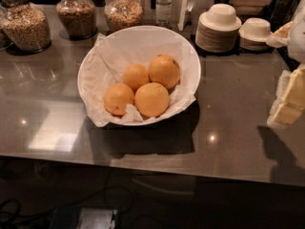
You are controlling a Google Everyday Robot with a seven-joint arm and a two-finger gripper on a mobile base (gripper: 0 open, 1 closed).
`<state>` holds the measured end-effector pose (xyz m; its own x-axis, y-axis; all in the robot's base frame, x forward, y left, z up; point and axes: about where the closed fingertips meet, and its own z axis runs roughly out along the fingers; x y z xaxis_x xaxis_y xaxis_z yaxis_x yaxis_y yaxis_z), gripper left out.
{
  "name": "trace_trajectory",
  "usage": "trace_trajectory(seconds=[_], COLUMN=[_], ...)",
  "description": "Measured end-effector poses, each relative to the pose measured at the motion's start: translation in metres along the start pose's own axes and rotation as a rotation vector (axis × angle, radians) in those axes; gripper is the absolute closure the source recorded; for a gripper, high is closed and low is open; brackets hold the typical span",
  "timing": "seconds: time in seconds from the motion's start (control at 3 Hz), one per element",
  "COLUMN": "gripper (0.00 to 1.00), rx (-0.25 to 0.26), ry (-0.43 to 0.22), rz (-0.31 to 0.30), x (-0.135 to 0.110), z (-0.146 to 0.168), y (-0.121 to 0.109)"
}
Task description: Pick orange from white bowl
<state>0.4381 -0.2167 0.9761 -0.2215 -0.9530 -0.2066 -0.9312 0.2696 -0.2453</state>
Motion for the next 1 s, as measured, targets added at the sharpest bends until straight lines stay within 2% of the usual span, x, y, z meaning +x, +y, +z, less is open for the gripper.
trace_trajectory(seconds=[0.33,0.67,1.0], gripper=[0.00,0.00,0.00], rx=[0.000,0.001,0.010], ry=[0.000,-0.050,-0.188], rz=[0.000,-0.048,-0.172], x=[0.000,-0.019,-0.075], z=[0.000,0.001,-0.003], y=[0.000,-0.004,-0.020])
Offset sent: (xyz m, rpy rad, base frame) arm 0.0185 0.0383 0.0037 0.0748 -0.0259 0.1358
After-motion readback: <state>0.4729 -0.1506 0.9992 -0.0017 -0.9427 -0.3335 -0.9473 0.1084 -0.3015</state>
